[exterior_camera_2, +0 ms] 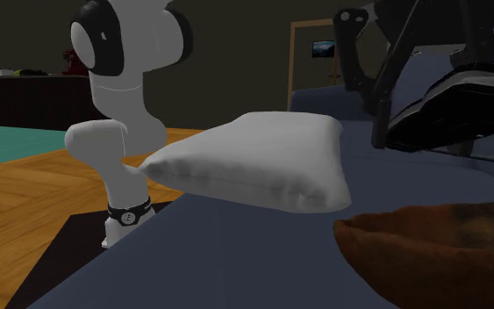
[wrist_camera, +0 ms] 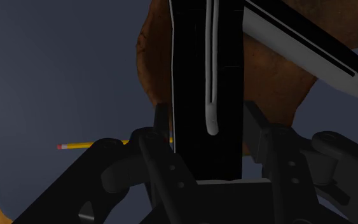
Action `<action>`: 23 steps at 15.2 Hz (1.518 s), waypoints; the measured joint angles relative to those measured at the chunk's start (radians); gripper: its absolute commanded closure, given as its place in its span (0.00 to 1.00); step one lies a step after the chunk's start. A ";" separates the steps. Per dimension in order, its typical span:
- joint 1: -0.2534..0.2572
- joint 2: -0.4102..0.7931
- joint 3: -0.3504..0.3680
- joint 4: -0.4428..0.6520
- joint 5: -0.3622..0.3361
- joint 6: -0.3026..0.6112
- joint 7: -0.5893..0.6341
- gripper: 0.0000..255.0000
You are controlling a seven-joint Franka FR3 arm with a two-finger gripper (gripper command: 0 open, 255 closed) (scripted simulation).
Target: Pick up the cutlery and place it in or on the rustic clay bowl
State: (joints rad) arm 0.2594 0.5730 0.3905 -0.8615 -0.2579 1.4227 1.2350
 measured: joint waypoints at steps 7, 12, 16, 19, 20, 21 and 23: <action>-0.042 -0.061 0.007 -0.197 0.020 0.133 0.012 1.00; -0.052 -0.077 0.009 -0.265 0.025 0.186 0.018 1.00; -0.053 -0.077 0.009 -0.268 0.025 0.188 0.018 1.00; -0.053 -0.077 0.009 -0.268 0.025 0.188 0.018 0.00; -0.053 -0.077 0.009 -0.268 0.025 0.188 0.018 0.00; -0.053 -0.077 0.009 -0.268 0.025 0.188 0.018 0.00; -0.053 -0.077 0.009 -0.268 0.025 0.188 0.018 0.00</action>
State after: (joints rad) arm 0.2065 0.4956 0.3993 -1.1291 -0.2330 1.6106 1.2530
